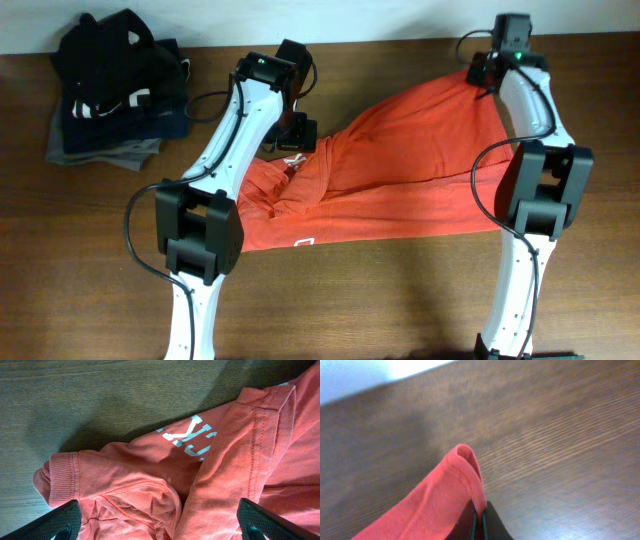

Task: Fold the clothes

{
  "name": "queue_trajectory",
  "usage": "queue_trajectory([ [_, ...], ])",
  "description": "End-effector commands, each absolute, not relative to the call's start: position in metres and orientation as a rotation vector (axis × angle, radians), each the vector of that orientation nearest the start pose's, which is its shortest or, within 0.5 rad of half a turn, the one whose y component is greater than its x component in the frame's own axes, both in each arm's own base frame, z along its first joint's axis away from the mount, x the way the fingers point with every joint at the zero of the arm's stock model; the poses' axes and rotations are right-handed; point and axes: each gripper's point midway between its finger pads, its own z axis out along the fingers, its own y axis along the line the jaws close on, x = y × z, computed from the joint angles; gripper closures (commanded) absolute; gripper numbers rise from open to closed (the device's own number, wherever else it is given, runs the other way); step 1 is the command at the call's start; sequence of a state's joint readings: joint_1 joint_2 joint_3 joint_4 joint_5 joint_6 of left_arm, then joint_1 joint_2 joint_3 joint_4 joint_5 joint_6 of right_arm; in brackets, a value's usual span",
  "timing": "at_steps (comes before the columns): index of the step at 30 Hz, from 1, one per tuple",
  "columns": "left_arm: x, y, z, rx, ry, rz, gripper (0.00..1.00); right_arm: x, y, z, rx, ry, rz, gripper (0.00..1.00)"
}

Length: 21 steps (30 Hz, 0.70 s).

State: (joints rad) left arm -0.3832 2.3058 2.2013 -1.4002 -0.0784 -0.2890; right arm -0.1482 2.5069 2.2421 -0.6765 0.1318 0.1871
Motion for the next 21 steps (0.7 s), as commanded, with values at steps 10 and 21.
queue_trajectory([
  [10,0.437,-0.162,0.113,0.119,3.017,0.049,0.01,0.566,-0.116,0.108,0.510,2.661,-0.220,0.96],
  [21,0.437,-0.162,0.113,0.119,3.017,0.049,0.01,0.472,-0.115,0.105,0.573,3.015,-0.374,0.92],
])
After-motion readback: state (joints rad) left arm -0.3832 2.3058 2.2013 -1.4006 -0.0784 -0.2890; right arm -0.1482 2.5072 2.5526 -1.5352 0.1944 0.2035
